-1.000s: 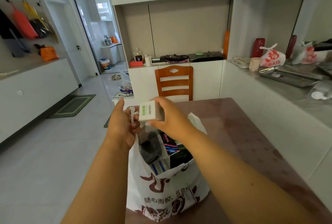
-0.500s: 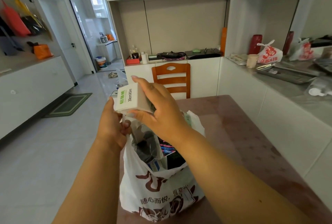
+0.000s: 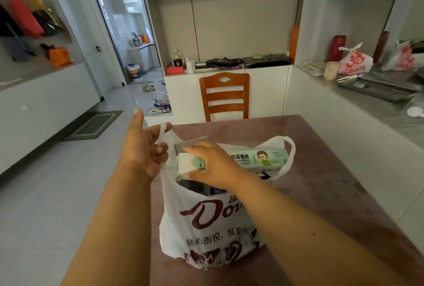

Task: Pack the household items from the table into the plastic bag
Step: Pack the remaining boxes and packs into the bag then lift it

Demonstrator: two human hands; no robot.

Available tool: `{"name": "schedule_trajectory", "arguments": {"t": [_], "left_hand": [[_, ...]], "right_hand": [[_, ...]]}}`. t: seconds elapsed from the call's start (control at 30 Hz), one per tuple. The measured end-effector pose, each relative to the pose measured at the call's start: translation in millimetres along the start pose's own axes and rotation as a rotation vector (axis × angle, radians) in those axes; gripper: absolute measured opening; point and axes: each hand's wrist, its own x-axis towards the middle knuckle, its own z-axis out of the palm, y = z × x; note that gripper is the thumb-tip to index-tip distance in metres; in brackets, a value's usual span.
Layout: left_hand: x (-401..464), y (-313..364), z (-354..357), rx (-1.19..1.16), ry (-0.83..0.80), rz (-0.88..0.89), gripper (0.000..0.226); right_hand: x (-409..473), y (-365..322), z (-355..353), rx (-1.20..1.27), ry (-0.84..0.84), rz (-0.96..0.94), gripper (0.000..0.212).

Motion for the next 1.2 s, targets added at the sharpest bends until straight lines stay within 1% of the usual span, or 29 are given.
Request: {"name": "schedule_trajectory", "arguments": {"t": [0.07, 0.1, 0.13, 0.17, 0.2, 0.27, 0.3, 0.33, 0.37, 0.4, 0.43, 0.47, 0.5, 0.57, 0.63, 0.73, 0.87, 1.07, 1.2], "left_hand": [[0.1, -0.5, 5.5, 0.017, 0.004, 0.004, 0.079], [0.6, -1.0, 7.2, 0.019, 0.005, 0.003, 0.079], [1.4, -2.0, 8.7, 0.021, 0.009, 0.0, 0.078], [2.0, -3.3, 9.6, 0.024, 0.017, -0.005, 0.078], [2.1, -4.4, 10.7, 0.026, 0.029, -0.01, 0.077], [1.3, -6.1, 12.9, 0.027, 0.047, -0.015, 0.075], [0.9, -6.4, 13.9, 0.027, 0.054, -0.014, 0.075], [0.5, -6.3, 14.9, 0.026, 0.061, -0.01, 0.074], [0.4, -6.3, 15.7, 0.027, 0.068, -0.006, 0.074], [0.7, -6.2, 16.5, 0.03, 0.072, -0.002, 0.073], [1.0, -6.2, 17.2, 0.034, 0.075, 0.002, 0.073], [1.1, -6.1, 18.1, 0.04, 0.078, 0.004, 0.073], [1.1, -6.4, 18.8, 0.045, 0.082, 0.005, 0.073], [1.3, -7.2, 20.3, 0.055, 0.096, 0.004, 0.072], [1.3, -7.5, 20.8, 0.069, 0.109, 0.009, 0.072], [1.2, -6.6, 20.9, 0.089, 0.114, 0.031, 0.07], [0.9, -2.2, 23.6, 0.086, 0.11, 0.07, 0.065], [3.0, 16.4, 46.4, 0.095, 0.026, 0.158, 0.064], [4.1, 26.6, 56.1, 0.03, -0.046, 0.231, 0.063]], "right_hand": [[-3.6, -4.4, 2.2, 0.067, -0.04, 0.006, 0.059], [-6.6, -6.2, 0.4, 0.088, -0.032, 0.009, 0.052], [-10.2, -6.9, -3.8, 0.103, 0.008, 0.016, 0.044], [-13.2, -4.9, -10.3, 0.104, 0.087, 0.03, 0.036], [-15.6, -0.9, -18.9, 0.063, 0.23, 0.053, 0.031], [-19.1, 11.8, -40.9, -0.131, 0.64, 0.186, 0.027], [-20.8, 21.7, -53.4, -0.227, 0.824, 0.317, 0.031], [-23.0, 33.2, -65.9, -0.29, 0.944, 0.489, 0.039], [-26.0, 46.9, -77.8, -0.293, 0.975, 0.686, 0.049], [-28.2, 60.6, -87.1, -0.245, 0.927, 0.875, 0.056], [-29.9, 74.6, -92.6, -0.178, 0.846, 1.017, 0.058], [-31.0, 87.1, -95.2, -0.12, 0.753, 1.107, 0.054], [-31.5, 95.5, -95.7, -0.072, 0.677, 1.141, 0.046], [-30.0, 103.3, -94.6, 0.017, 0.641, 1.066, 0.037], [-26.5, 100.8, -94.3, 0.15, 0.661, 0.902, 0.038], [-21.1, 82.0, -101.6, 0.278, 0.691, 0.714, 0.034], [-11.8, 47.4, -111.1, 0.379, 0.7, 0.506, 0.028], [2.5, 8.5, -129.5, 0.371, 0.748, 0.273, 0.026], [5.6, -6.8, -148.0, 0.379, 0.813, 0.219, 0.024]]}}
